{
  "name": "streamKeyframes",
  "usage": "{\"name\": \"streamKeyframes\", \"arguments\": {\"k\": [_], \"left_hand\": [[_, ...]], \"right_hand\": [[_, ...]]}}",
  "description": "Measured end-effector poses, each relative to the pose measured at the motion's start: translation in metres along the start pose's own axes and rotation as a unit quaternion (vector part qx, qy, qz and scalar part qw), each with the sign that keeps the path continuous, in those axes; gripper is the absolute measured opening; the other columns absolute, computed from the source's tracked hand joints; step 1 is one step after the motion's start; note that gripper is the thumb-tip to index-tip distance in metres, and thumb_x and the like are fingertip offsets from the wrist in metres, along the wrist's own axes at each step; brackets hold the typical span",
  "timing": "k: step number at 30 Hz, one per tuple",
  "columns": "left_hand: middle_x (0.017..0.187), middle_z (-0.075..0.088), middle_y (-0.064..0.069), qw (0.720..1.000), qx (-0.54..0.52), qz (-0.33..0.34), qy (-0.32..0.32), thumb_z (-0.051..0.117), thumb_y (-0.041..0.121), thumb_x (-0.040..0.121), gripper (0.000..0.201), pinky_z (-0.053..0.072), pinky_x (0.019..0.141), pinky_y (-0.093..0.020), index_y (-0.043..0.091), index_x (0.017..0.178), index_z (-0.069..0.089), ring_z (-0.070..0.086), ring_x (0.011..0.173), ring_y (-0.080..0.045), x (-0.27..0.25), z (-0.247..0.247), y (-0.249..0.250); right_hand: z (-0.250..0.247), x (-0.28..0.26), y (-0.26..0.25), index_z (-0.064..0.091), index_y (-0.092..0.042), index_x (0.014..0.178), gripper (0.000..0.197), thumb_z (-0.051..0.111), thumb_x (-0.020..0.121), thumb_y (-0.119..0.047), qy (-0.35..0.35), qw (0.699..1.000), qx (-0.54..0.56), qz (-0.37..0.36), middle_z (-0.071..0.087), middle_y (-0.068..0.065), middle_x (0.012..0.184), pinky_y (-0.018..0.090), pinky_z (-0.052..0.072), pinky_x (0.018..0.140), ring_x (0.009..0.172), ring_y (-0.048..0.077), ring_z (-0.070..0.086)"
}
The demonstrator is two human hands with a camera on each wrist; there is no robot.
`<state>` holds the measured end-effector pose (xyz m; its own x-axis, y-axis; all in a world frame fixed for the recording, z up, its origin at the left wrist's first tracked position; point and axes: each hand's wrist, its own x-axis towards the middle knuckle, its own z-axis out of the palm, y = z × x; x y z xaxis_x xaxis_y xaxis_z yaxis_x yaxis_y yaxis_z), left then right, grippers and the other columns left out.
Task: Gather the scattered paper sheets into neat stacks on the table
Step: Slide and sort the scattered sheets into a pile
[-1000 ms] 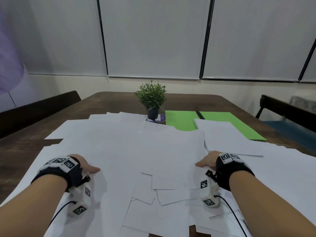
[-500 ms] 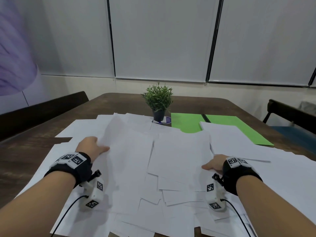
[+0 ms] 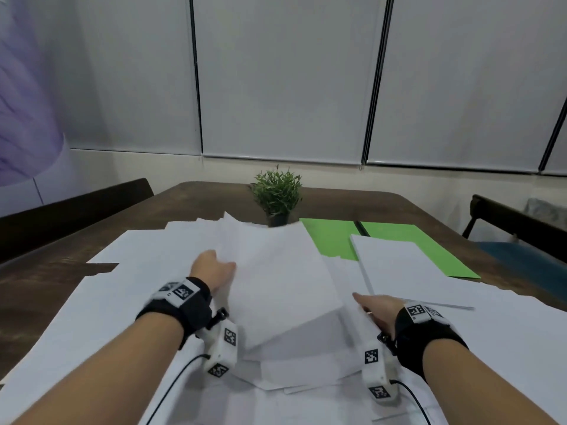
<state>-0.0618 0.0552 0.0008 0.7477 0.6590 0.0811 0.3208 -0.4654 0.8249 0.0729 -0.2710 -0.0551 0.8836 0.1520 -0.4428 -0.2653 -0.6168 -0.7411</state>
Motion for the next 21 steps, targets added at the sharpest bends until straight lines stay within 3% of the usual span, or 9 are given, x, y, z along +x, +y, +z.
{"name": "streamKeyframes", "arguments": {"k": [2,4,6,9,12,14,16,19,21], "left_hand": [[0.113,0.064,-0.017,0.999,0.030,-0.002,-0.035,0.064,0.019,0.083,0.034,0.050,0.093,-0.039,-0.002,0.110,0.060,0.060,0.105,-0.033,-0.009,0.028,0.001],[0.117,0.062,-0.017,0.996,0.044,-0.017,-0.070,0.061,0.017,0.086,0.036,0.048,0.093,-0.033,-0.004,0.115,0.058,0.058,0.109,-0.032,-0.017,0.052,0.001],[0.117,0.062,-0.016,0.993,0.050,-0.034,-0.103,0.060,0.020,0.088,0.038,0.048,0.091,-0.033,-0.005,0.117,0.056,0.059,0.108,-0.032,-0.024,0.066,0.005],[0.128,0.054,-0.019,0.990,0.029,-0.076,-0.117,0.063,0.033,0.089,0.063,0.046,0.090,-0.034,-0.007,0.133,0.041,0.056,0.114,-0.034,-0.023,0.069,0.007],[0.141,0.044,-0.014,0.992,0.039,-0.085,-0.089,0.065,0.037,0.087,0.073,0.042,0.098,-0.031,-0.001,0.141,0.034,0.046,0.126,-0.032,-0.015,0.043,0.000],[0.141,0.044,-0.015,0.990,0.060,-0.098,-0.078,0.070,0.038,0.083,0.075,0.041,0.103,-0.036,0.002,0.140,0.037,0.045,0.127,-0.032,-0.006,0.016,-0.014],[0.137,0.049,-0.014,0.981,0.124,-0.130,-0.069,0.075,0.046,0.075,0.081,0.041,0.103,-0.036,0.004,0.137,0.043,0.045,0.126,-0.032,0.002,-0.017,-0.038],[0.131,0.055,-0.013,0.948,0.255,-0.181,-0.066,0.076,0.068,0.053,0.099,0.042,0.102,-0.035,0.009,0.129,0.053,0.048,0.122,-0.031,-0.003,-0.058,-0.067],[0.139,0.050,-0.010,0.931,0.299,-0.193,-0.082,0.066,0.068,0.072,0.087,0.038,0.104,-0.026,0.009,0.133,0.051,0.046,0.128,-0.024,-0.017,-0.075,-0.075]], "right_hand": [[0.001,-0.003,0.003,0.057,0.001,0.095,0.070,0.054,0.082,-0.067,0.002,0.997,0.077,-0.002,0.063,0.014,0.081,0.024,0.046,0.057,0.054,0.020,0.061],[0.002,0.000,0.007,0.058,0.007,0.109,0.095,0.054,0.069,-0.079,-0.018,0.993,0.116,-0.001,0.070,0.020,0.089,0.032,0.052,0.064,0.070,0.030,0.068],[0.005,0.004,0.008,0.061,0.001,0.111,0.101,0.063,0.057,-0.083,-0.023,0.993,0.114,0.005,0.069,0.015,0.094,0.036,0.053,0.069,0.082,0.031,0.067],[0.011,-0.011,0.000,0.061,-0.010,0.121,0.103,0.078,0.045,-0.077,-0.024,0.999,-0.030,0.011,0.066,0.005,0.113,0.034,0.052,0.083,0.094,0.024,0.063],[0.011,-0.016,-0.007,0.056,-0.013,0.129,0.083,0.071,0.067,-0.066,0.001,0.973,-0.230,-0.008,0.060,0.005,0.127,0.028,0.046,0.088,0.100,0.023,0.057],[0.015,-0.019,-0.011,0.059,-0.013,0.125,0.081,0.066,0.066,-0.068,0.013,0.959,-0.284,-0.006,0.063,0.004,0.121,0.029,0.047,0.089,0.102,0.024,0.059],[0.021,-0.013,-0.011,0.060,-0.013,0.125,0.079,0.058,0.069,-0.069,0.042,0.956,-0.289,-0.006,0.064,0.006,0.121,0.029,0.045,0.089,0.108,0.027,0.060],[0.027,-0.020,-0.014,0.061,-0.011,0.120,0.056,0.050,0.090,-0.057,0.071,0.966,-0.249,-0.002,0.062,0.010,0.123,0.028,0.042,0.093,0.111,0.027,0.058],[0.026,-0.022,-0.014,0.059,-0.014,0.096,0.049,0.056,0.085,-0.061,0.068,0.976,-0.206,-0.005,0.063,0.008,0.099,0.028,0.043,0.087,0.090,0.024,0.060]]}}
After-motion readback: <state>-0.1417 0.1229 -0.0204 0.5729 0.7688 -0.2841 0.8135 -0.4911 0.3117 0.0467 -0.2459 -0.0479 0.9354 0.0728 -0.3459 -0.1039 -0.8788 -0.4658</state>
